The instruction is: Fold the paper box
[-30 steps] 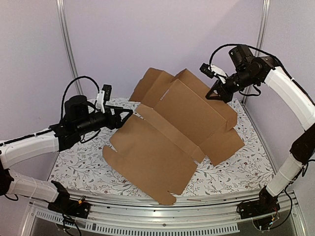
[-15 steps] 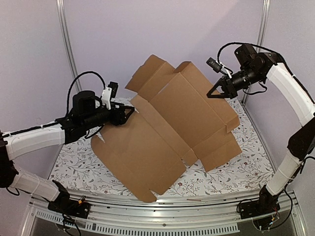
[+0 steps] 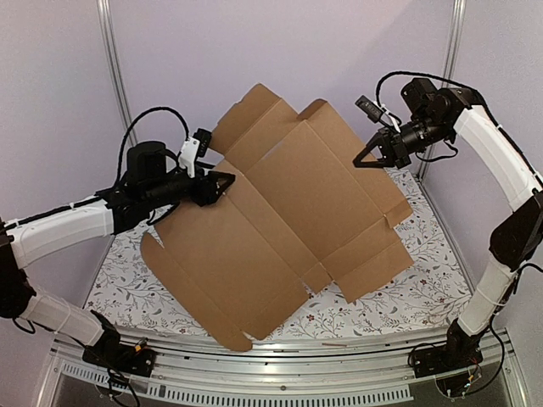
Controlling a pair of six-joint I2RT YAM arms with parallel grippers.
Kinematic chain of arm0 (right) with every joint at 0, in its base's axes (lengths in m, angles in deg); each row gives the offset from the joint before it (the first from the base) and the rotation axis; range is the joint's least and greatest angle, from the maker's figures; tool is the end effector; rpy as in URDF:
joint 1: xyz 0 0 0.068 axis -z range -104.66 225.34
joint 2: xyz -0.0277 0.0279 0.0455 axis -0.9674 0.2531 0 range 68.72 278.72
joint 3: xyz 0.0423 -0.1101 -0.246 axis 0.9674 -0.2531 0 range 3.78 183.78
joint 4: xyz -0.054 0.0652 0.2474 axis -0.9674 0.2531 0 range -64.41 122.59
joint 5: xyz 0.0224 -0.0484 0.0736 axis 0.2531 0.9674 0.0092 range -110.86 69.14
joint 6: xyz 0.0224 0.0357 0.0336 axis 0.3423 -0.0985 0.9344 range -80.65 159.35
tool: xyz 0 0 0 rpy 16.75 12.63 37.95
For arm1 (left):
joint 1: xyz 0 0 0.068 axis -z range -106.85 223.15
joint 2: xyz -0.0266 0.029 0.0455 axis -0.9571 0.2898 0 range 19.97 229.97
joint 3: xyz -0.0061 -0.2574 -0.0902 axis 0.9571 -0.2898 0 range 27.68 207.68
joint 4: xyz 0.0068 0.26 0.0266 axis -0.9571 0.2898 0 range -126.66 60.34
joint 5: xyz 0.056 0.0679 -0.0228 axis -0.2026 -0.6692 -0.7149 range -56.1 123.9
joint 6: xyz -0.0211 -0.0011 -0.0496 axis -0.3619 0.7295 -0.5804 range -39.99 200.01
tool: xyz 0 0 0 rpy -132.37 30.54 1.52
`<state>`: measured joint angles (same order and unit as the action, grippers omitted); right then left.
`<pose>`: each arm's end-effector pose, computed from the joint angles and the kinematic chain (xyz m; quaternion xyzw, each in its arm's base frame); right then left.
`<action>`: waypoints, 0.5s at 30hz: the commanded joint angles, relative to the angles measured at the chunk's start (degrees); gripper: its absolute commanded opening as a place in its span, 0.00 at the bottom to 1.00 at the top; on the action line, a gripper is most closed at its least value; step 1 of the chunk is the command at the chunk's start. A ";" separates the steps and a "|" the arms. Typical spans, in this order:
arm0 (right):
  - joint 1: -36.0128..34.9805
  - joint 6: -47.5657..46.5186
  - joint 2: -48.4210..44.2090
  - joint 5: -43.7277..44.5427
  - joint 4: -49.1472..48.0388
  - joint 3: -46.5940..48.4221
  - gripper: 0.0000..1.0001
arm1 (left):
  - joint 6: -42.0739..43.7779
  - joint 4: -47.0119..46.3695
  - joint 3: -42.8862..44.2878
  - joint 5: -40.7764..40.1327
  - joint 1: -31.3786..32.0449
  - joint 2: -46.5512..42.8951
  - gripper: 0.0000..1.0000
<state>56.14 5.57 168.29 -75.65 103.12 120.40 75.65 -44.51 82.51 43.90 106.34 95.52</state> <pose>0.2993 0.1349 0.4209 -0.4879 0.7161 0.4126 0.2808 0.2568 -0.1753 0.3143 0.2465 0.7409 -0.2643 0.5661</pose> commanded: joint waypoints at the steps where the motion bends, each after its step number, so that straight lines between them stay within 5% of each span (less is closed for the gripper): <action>1: 1.54 -1.08 0.79 -4.08 9.88 1.45 0.00 | 4.20 6.02 0.58 4.63 -1.31 -2.13 0.54; 15: 2.23 1.59 2.78 -6.95 8.60 0.86 0.00 | 5.98 1.03 -0.86 6.86 -1.81 -4.46 0.33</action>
<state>58.12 5.92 170.28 -78.99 103.19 120.44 80.57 -41.65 82.35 48.42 105.01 91.76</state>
